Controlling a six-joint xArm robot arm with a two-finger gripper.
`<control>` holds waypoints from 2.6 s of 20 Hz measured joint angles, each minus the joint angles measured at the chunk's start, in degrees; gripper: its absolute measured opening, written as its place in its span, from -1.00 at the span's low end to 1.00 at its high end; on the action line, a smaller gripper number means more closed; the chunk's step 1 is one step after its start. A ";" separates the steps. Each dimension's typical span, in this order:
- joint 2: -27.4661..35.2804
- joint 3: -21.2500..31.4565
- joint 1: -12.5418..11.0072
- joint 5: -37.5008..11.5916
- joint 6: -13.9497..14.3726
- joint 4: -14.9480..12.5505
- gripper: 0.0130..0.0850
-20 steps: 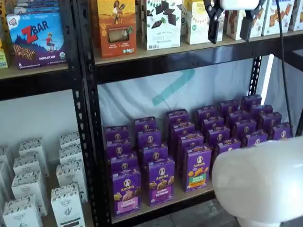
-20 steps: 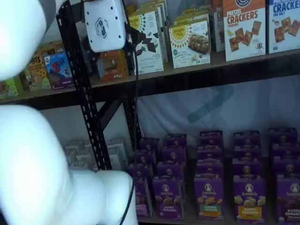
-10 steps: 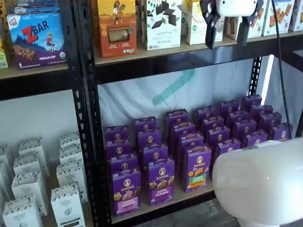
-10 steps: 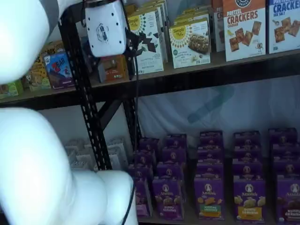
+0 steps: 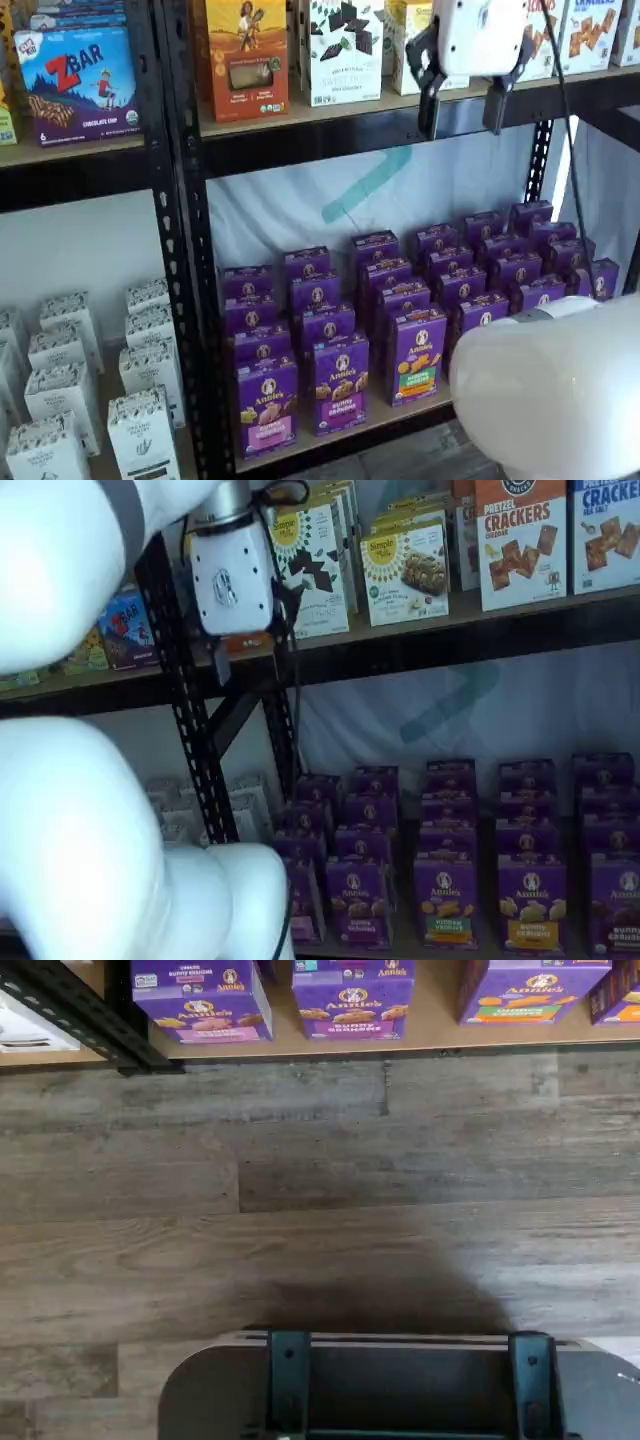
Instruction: Pick up the purple box with a pink patch in the middle, on the bottom shelf, the first box from the left
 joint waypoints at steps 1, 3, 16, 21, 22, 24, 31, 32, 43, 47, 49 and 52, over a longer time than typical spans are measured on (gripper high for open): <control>-0.19 1.05 0.62 -0.98 0.47 -0.44 1.00; -0.31 2.96 1.07 -2.51 0.86 -0.57 1.00; 0.03 18.10 2.75 -17.34 1.94 0.04 1.00; 1.33 23.75 4.09 -25.06 2.96 -0.48 1.00; 1.84 24.70 4.54 -26.44 3.38 -0.68 1.00; 2.86 26.23 5.35 -28.83 4.19 -1.09 1.00; 6.38 31.53 7.55 -38.41 6.03 -1.04 1.00; 7.16 32.49 7.96 -40.41 6.42 -1.24 1.00; 17.84 37.96 10.41 -56.26 8.15 -0.98 1.00; 22.28 38.99 11.06 -62.15 8.01 -0.23 1.00; 24.27 39.22 11.25 -64.50 7.89 0.03 1.00; 27.21 39.55 11.52 -68.27 7.71 0.35 1.00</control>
